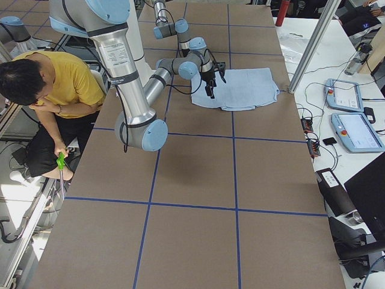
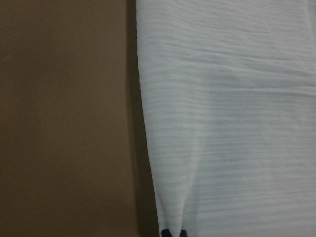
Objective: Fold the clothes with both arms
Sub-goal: 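Move both grippers to the shirt edge nearest the robot, then grasp the near edge of the shirt with both grippers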
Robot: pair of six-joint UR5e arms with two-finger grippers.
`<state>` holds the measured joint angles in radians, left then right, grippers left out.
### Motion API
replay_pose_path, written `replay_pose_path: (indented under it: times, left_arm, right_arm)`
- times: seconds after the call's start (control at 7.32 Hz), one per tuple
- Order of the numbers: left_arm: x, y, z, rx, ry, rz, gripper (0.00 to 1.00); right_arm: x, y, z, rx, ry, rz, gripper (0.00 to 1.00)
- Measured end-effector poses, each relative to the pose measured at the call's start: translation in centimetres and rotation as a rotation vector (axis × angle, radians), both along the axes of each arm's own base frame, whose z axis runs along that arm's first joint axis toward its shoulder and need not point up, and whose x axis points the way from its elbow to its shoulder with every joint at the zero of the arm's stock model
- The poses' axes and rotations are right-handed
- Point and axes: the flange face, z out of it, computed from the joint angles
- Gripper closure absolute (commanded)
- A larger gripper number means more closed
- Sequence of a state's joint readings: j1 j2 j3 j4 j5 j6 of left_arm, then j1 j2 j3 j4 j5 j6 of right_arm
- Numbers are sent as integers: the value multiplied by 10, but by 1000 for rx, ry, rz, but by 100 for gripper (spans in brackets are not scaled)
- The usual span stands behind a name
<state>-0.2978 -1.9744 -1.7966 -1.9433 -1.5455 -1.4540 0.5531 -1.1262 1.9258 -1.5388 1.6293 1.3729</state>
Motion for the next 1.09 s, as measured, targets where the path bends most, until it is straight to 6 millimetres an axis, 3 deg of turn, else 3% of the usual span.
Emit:
replay_pose_path:
  times: [0.27, 0.68, 1.09]
  left_arm:
    - [0, -1, -7, 2, 12, -3, 100]
    - [-1, 0, -12, 4, 21, -4, 100]
    - [-2, 0, -14, 6, 27, -5, 100]
  right_arm:
    - [-29, 32, -7, -180, -98, 151, 6]
    - [-91, 99, -16, -377, -191, 316, 11]
    - [-143, 121, -2, -454, -182, 432, 13]
